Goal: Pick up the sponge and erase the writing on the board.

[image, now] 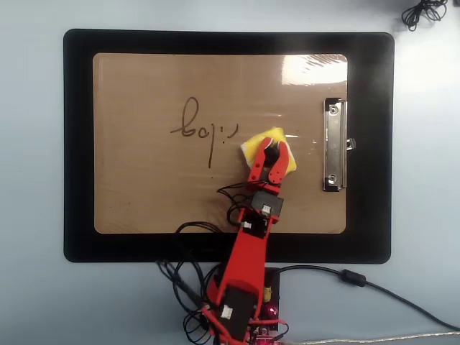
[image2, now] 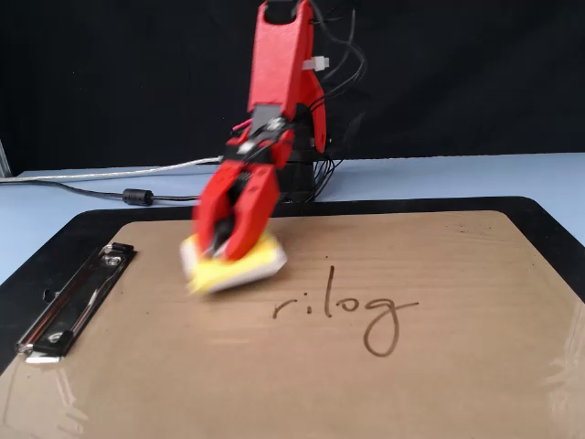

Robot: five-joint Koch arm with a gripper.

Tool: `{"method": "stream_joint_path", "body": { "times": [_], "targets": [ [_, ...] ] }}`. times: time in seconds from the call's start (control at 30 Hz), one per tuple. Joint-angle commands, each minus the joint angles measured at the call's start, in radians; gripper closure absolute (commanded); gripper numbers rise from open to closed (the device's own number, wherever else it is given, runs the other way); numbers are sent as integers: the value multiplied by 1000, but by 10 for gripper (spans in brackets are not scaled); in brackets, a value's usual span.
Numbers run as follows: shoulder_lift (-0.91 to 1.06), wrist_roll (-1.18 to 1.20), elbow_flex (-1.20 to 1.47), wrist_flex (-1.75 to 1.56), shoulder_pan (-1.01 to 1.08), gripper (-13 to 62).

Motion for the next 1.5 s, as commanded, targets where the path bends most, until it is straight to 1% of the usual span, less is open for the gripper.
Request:
{"method": "stream_joint_path", "body": {
  "times": [0.0,0.07,0.17,0.2,0.23,0.27,0.37,0.4,0.43,0.5,0.6,0.67,0.73,0.87,0.9,0.93,1.0,1.13,1.17,1.2,1.27,1.4,1.43,1.47],
  "targets": [
    [35,17,26,-29,38,571],
    [156,25,173,-29,37,571],
    [413,28,388,-20,31,571],
    [443,31,413,-15,29,571],
    [407,31,385,-11,14,571],
    [325,28,322,-9,-12,571],
    [-11,23,54,-48,-83,571],
    [-103,23,-32,-78,-91,571],
    [-140,23,-63,-115,-91,571],
    [-71,26,44,-181,-94,571],
    [212,25,321,-189,-91,571],
    [341,25,426,-169,-87,571],
    [295,26,368,-135,-83,572],
    [-54,26,43,-133,-87,571],
    [-112,28,-28,-138,-91,571],
    [-118,18,-38,-141,-95,571],
    [-37,18,71,-144,-127,571],
    [371,20,413,-120,-147,571],
    [426,20,437,-100,-152,571],
    [425,20,436,-71,-163,571],
    [336,17,351,-38,-202,571],
    [-92,15,-63,-44,-265,571],
    [-170,15,-141,-51,-284,571],
    [-209,15,-186,-54,-311,571]
  ]
}}
